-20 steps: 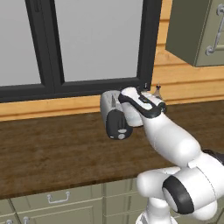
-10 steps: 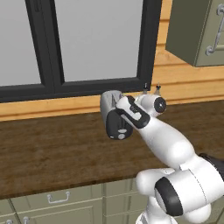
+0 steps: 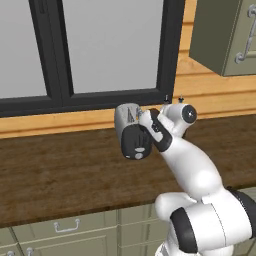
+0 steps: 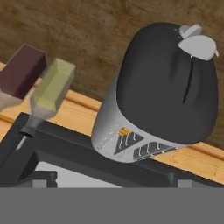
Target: Start the toaster. Once the lever pops up, take the bread to the plate on the dining counter.
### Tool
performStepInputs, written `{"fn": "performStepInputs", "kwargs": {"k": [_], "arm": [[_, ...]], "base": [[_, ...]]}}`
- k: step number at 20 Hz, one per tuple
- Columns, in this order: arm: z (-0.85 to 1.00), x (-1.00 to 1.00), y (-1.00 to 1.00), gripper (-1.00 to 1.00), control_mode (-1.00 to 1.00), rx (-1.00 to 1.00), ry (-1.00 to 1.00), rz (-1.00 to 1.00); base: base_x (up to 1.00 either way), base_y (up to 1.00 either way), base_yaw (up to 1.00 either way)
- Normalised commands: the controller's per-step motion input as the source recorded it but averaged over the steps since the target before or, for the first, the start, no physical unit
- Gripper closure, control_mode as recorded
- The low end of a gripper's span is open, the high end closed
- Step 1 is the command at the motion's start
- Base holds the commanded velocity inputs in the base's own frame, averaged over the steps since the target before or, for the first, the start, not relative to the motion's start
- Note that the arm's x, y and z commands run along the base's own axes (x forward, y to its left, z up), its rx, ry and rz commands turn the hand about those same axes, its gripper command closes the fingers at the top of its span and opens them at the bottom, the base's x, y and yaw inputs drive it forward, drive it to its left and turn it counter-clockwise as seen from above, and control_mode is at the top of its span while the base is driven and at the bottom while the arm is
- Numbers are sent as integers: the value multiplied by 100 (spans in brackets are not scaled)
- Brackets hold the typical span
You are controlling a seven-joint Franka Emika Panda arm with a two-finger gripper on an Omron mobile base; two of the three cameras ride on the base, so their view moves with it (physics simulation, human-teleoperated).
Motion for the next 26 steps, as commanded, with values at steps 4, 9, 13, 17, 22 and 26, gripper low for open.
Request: {"fn": "performStepInputs", "kwargs": {"k": [4, 9, 13, 17, 22, 26], "arm": [[64, -25, -1, -100, -100, -23, -14, 16], [14, -68, -7, -100, -100, -54, -27, 51], [2, -60, -6, -100, -100, -71, -16, 62], [11, -29, 0, -100, -100, -73, -10, 67], [0, -20, 8, -100, -100, -69, -8, 52], [-1, -1, 32, -100, -100, -33, 4, 4]], "base": [[0, 0, 0], [0, 0, 0], [0, 0, 0], [0, 0, 0], [0, 0, 0], [0, 0, 0]]}}
